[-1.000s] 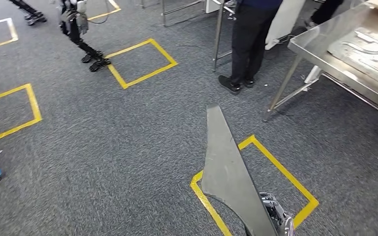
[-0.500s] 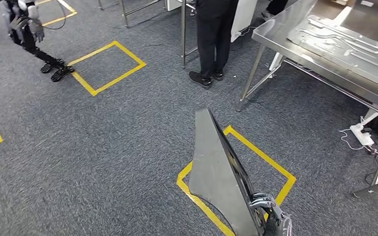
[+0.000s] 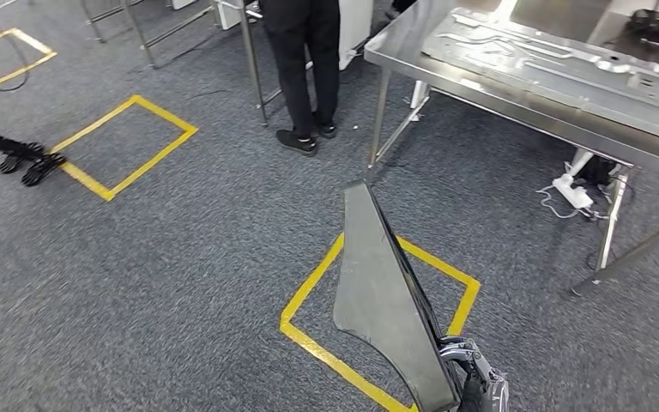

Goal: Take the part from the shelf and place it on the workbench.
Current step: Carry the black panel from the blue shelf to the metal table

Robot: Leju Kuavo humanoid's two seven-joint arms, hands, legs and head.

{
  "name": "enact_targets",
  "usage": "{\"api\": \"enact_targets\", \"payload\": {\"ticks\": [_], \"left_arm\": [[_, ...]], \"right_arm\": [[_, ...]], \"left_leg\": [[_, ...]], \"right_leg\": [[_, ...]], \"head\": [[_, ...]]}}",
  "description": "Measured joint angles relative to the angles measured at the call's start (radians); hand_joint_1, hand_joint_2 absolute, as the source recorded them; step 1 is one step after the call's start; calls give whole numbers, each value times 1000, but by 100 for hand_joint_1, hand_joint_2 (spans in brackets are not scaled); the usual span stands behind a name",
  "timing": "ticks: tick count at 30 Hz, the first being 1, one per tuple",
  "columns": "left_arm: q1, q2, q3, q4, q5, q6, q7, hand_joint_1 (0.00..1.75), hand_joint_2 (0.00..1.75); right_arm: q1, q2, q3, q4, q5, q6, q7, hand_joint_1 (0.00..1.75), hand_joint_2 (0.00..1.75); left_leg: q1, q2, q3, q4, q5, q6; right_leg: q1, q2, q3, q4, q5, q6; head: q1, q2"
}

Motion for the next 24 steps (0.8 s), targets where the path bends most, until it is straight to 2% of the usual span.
{"api": "enact_targets", "payload": {"ticks": [1,2,3,5,6,7,9,10,11,12,13,14,15,16,17,18,19,21,23,24], "left_arm": [[0,0,0,0,0,0,0,0,0],[0,1,0,1,0,-1,0,0,0],[-2,1,0,1,-1,-2,-1,0,0],[-6,1,1,1,-2,-3,-2,0,0],[-7,1,1,1,-2,-3,-2,0,0],[-6,0,1,1,-2,-3,-3,0,0],[-4,0,1,1,-3,-4,-3,0,0],[-3,1,1,1,-4,-4,-3,0,0],[-1,1,1,1,-5,-4,-3,0,0],[0,1,1,1,-6,-4,-3,0,0],[0,1,2,1,-8,-5,-3,0,0],[-1,1,2,1,-9,-5,-3,0,0],[-2,0,2,1,-10,-5,-3,0,0],[-2,0,2,1,-10,-6,-3,0,0],[-2,0,2,1,-10,-6,-3,0,0],[-3,0,2,1,-10,-6,-3,0,0],[-4,0,2,1,-10,-6,-3,0,0],[-6,0,3,1,-10,-6,-3,0,0],[-7,0,4,1,-11,-6,-3,0,0],[-6,1,4,1,-11,-6,-3,0,0]], "right_arm": [[0,0,0,0,0,-2,0,175,175],[0,0,1,0,1,-2,1,175,175],[0,0,2,0,1,-3,1,175,175],[2,0,3,0,3,-4,1,175,175],[3,0,3,0,3,-5,2,175,175],[3,0,3,0,3,-6,2,175,175],[2,-1,4,0,4,-7,3,175,175],[2,-1,4,0,4,-7,4,175,175],[2,-1,4,0,4,-7,7,175,175],[3,-2,4,0,4,-8,9,175,175],[3,-2,4,0,4,-8,10,175,175],[4,-2,4,0,4,-8,12,175,175],[4,-2,5,0,5,-8,12,175,175],[3,-2,5,0,6,-8,13,175,175],[3,-2,6,0,6,-8,13,175,175],[2,-2,7,0,7,-8,14,175,175],[2,-3,8,0,7,-9,15,175,175],[3,-3,9,0,7,-11,16,175,175],[4,-3,10,0,8,-13,17,175,175],[3,-3,11,0,8,-14,17,175,175]], "left_leg": [[1,-24,23,-60,24,1],[2,-43,37,-98,34,4],[1,-56,41,-112,32,8],[-2,-38,42,-116,36,21],[-2,-26,44,-120,39,28],[-1,-13,45,-124,43,36],[-1,14,44,-129,47,46],[-2,29,43,-129,46,47],[-3,44,43,-129,45,48],[-3,59,44,-129,43,48],[-3,73,46,-129,41,47],[-3,85,50,-129,38,45],[-3,97,56,-129,35,43],[-5,107,60,-129,31,39],[-7,115,64,-130,27,34],[-9,124,68,-130,24,29],[-11,132,71,-132,22,23],[-10,143,82,-135,17,12],[-8,104,71,-97,-15,3],[-6,72,46,-45,-45,1]], "right_leg": [[0,13,-4,9,-4,6],[0,24,-10,16,-6,12],[-1,35,-15,19,-6,19],[-3,50,-23,18,-3,32],[-4,40,-26,22,-6,37],[-4,15,-34,39,-19,42],[-4,-48,-79,134,-75,51],[-6,-66,-112,203,-108,54],[-7,-72,-141,263,-129,57],[-8,-75,-155,293,-133,59],[-8,-78,-150,285,-116,59],[-8,-84,-124,236,-84,58],[-6,-101,-85,163,-48,54],[-1,-125,-48,96,-25,48],[4,-143,-23,47,-11,41],[9,-155,-11,21,-9,35],[13,-154,-11,17,-12,30],[10,-129,-10,9,-9,20],[2,-106,-2,-3,-3,8],[0,-97,0,-6,-2,2]], "head": [[0,0],[0,0],[0,0],[0,0],[0,0],[0,0],[1,0],[1,0],[1,0],[1,0],[1,0],[1,0],[1,0],[1,0],[1,0],[1,0],[1,0],[1,0],[0,0],[0,0]]}}
